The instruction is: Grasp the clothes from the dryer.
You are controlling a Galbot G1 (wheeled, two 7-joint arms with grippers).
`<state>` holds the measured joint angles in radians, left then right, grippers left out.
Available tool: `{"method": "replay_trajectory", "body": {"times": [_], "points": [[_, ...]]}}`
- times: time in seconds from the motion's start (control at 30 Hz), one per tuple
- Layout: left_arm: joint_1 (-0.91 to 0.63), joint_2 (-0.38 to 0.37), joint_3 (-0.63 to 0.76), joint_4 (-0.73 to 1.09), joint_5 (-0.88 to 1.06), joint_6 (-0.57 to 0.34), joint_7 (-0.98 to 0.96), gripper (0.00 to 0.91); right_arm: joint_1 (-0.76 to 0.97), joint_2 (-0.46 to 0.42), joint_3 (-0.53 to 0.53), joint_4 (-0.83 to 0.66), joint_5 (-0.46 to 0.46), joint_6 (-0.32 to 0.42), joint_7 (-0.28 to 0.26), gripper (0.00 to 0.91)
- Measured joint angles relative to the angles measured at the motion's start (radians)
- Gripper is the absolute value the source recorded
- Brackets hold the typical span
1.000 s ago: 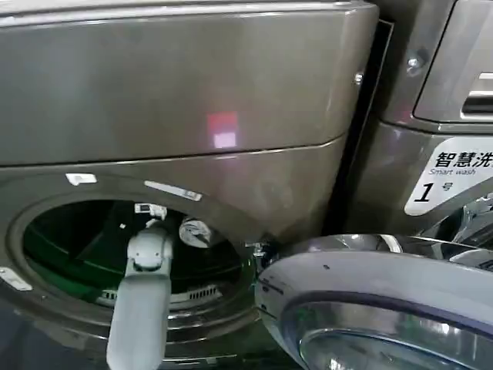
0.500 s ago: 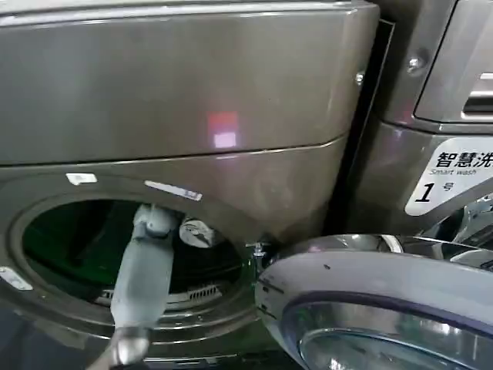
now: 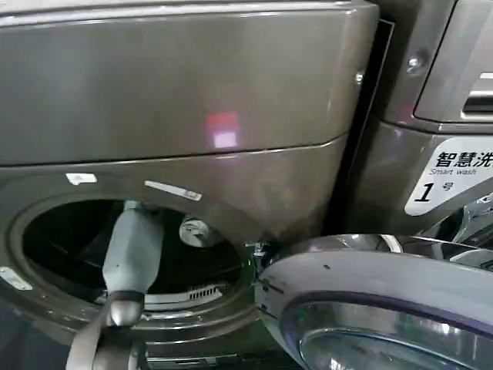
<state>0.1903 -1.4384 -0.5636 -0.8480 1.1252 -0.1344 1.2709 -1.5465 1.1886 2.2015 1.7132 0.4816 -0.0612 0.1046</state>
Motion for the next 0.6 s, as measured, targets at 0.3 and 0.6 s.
{"method": "replay_trajectory", "body": {"times": [0.3, 0.6], "points": [[-0.025, -0.001, 0.0, 0.108, -0.019, -0.012, -0.066, 0.907, 0.007, 0.018, -0.021, -0.01, -0.012, 0.017, -0.001, 0.907], [-0.018, -0.01, 0.002, 0.211, -0.079, -0.013, -0.094, 0.907, 0.012, 0.028, -0.038, -0.01, -0.016, 0.026, -0.001, 0.907]]}}
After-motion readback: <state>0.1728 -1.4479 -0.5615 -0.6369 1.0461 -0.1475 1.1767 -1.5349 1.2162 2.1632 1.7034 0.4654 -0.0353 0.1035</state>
